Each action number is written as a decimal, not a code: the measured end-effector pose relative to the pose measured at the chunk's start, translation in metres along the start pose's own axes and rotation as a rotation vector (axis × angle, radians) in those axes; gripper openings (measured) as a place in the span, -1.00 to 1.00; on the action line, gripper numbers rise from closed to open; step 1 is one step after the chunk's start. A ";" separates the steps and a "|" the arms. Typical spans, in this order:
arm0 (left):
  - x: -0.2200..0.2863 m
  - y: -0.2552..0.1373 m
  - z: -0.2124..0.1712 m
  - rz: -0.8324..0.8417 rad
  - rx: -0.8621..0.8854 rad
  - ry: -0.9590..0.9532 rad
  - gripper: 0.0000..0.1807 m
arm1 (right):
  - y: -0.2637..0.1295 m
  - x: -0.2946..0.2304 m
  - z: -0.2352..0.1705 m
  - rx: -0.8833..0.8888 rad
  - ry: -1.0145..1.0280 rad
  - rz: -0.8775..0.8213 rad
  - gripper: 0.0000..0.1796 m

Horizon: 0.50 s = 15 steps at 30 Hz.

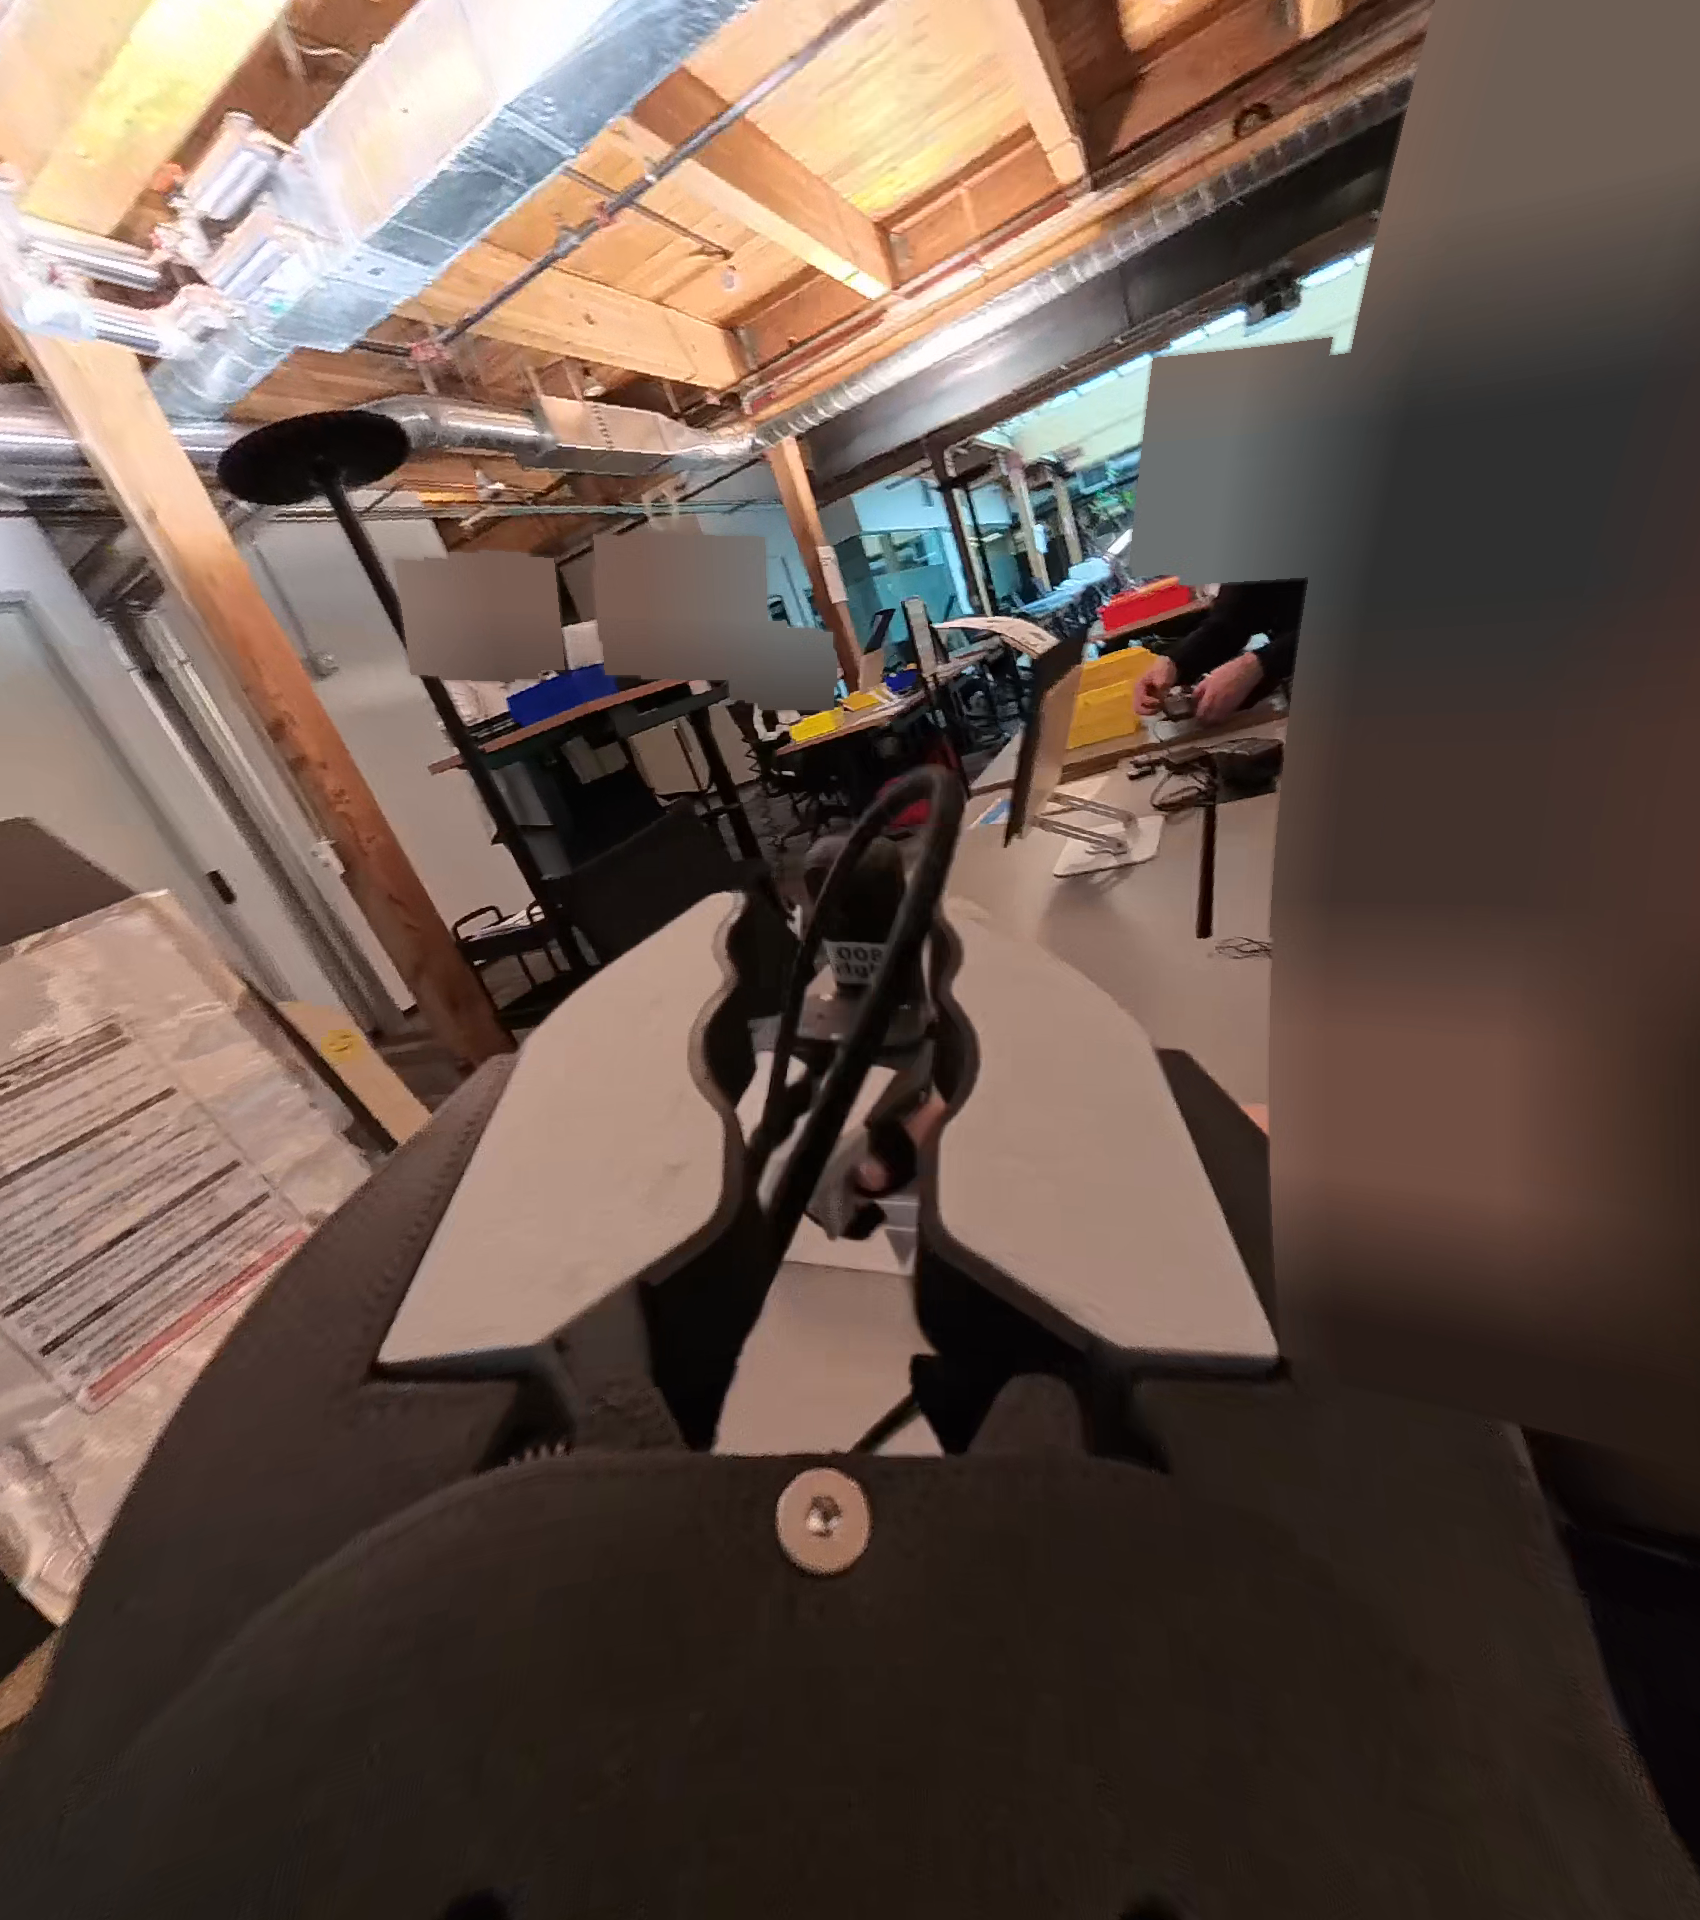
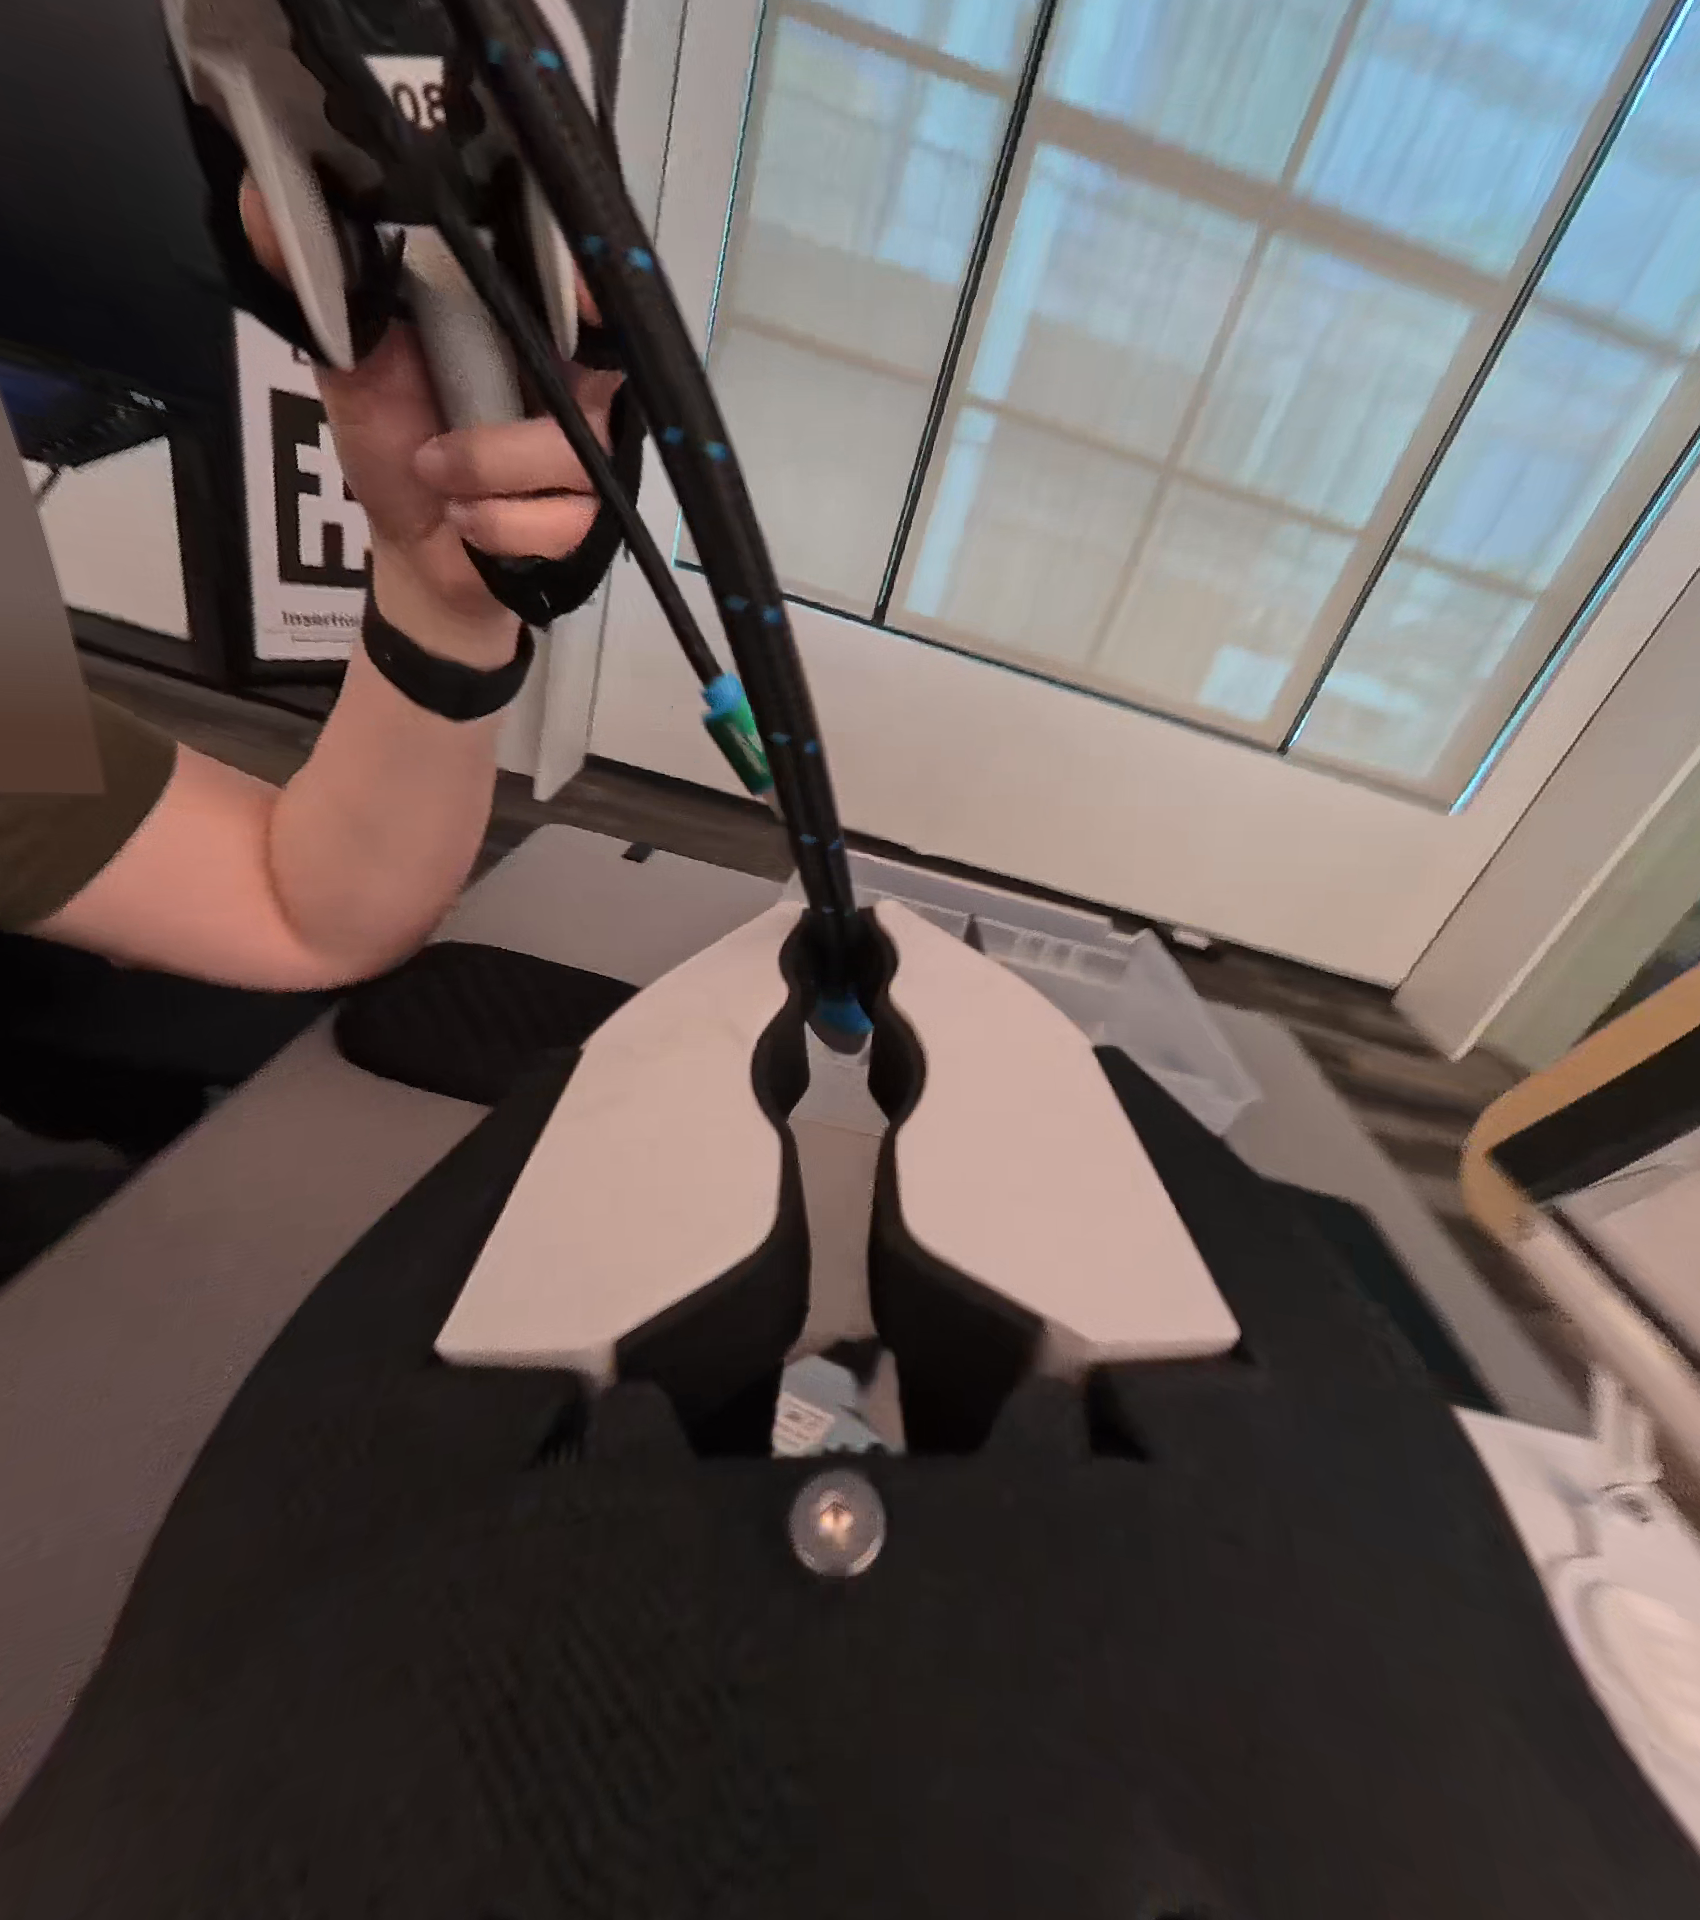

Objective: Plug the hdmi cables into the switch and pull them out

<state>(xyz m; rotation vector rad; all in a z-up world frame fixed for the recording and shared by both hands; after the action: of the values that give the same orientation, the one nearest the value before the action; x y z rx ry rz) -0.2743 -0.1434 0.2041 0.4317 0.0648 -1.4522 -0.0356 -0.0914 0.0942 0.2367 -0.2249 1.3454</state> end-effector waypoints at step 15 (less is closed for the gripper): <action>-0.068 0.001 -0.069 -0.036 -0.080 -0.050 -0.54 | 0.002 -0.034 0.025 0.120 -0.251 0.175 -0.92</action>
<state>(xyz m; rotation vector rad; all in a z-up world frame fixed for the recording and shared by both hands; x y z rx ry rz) -0.2678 -0.0569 0.1611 0.3304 0.0908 -1.4902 -0.0452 -0.1299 0.1087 0.4973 -0.3833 1.5036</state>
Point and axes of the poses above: each gripper's, where its closed fingertips meet, y out along the fingers, z out of its top, x = y × z across the jaws, the point moved 8 cm from there along -y, back along the fingers, and after that the axes turned 10 degrees about z, right-handed, at the moved point
